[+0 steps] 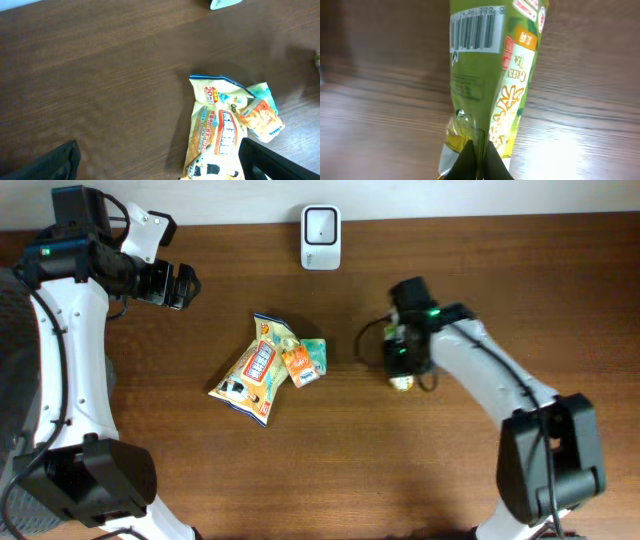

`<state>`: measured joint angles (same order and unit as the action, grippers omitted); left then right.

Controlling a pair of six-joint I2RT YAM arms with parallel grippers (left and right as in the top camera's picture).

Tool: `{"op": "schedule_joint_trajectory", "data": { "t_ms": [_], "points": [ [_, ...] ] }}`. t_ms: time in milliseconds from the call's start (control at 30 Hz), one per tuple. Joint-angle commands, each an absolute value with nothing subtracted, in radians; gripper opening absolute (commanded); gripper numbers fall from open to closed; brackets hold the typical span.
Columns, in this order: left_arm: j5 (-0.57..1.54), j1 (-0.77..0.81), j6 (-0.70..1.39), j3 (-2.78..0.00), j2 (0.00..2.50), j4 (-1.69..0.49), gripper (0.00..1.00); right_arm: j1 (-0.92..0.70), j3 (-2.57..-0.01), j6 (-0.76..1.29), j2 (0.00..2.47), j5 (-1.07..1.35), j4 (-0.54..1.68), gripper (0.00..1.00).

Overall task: Scan the item barcode
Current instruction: 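Hold the green tea pouch barcode in front of the white scanner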

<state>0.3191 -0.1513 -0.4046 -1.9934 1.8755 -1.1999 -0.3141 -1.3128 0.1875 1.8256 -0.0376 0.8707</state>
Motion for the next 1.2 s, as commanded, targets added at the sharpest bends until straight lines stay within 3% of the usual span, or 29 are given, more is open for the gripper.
{"op": "schedule_joint_trajectory", "data": {
  "t_ms": [0, 67, 100, 133, 167, 267, 400, 500, 567, 667, 800, 867, 1000, 1167],
  "points": [
    [0.334, -0.154, -0.421, -2.001, 1.868, -1.198, 0.99, -0.485, -1.334, 0.192, 1.87, -0.437, 0.892, 0.04],
    [0.334, -0.154, -0.421, -2.001, 1.868, -1.198, 0.99, -0.553, -1.335, 0.192, 1.934, -0.502, 0.894, 0.08],
    [0.334, -0.154, -0.421, -2.001, 1.868, -1.198, 0.99, -0.576, -1.335, 0.2, 1.939, -0.453, 0.89, 0.47],
    [0.334, -0.154, -0.421, -2.001, 1.868, -1.198, 0.99, -0.577, -1.346, 0.204, 1.932, -0.386, 0.89, 0.61],
    [0.334, -0.154, -0.421, -2.001, 1.868, -1.198, 0.99, -0.567, -1.373, 0.223, 1.925, -0.281, 0.892, 0.69],
    [0.334, -0.154, -0.421, -2.001, 1.868, -1.198, 0.99, -0.488, -1.505, 0.344, 1.909, -0.108, 1.001, 0.77],
    [0.334, -0.154, -0.421, -2.001, 1.868, -1.198, 0.99, -0.442, -1.441, 0.302, 1.913, -0.051, 1.05, 0.93],
    [0.334, -0.154, -0.421, -2.001, 1.868, -1.198, 0.99, -0.443, -1.344, 0.262, 1.921, -0.048, 0.958, 0.94],
    [0.334, -0.154, -0.421, -2.001, 1.868, -1.198, 0.99, -0.443, -1.298, 0.263, 1.922, -0.049, 0.89, 0.93],
    [0.334, -0.154, -0.421, -2.001, 1.868, -1.198, 0.99, -0.443, -1.238, 0.263, 1.922, -0.078, 0.82, 0.78],
    [0.334, -0.154, -0.421, -2.001, 1.868, -1.198, 0.99, -0.443, -1.239, 0.271, 1.921, -0.1, 0.812, 0.2],
    [0.334, -0.154, -0.421, -2.001, 1.868, -1.198, 0.99, -0.443, -1.256, 0.327, 1.919, -0.08, 0.848, 0.08],
    [0.334, -0.154, -0.421, -2.001, 1.868, -1.198, 0.99, -0.437, -1.39, 0.265, 1.91, 0.128, 0.906, 0.05],
    [0.334, -0.154, -0.421, -2.001, 1.868, -1.198, 0.99, -0.281, -1.565, 0.071, 1.906, 0.813, 0.96, 0.05]
  ]
}}
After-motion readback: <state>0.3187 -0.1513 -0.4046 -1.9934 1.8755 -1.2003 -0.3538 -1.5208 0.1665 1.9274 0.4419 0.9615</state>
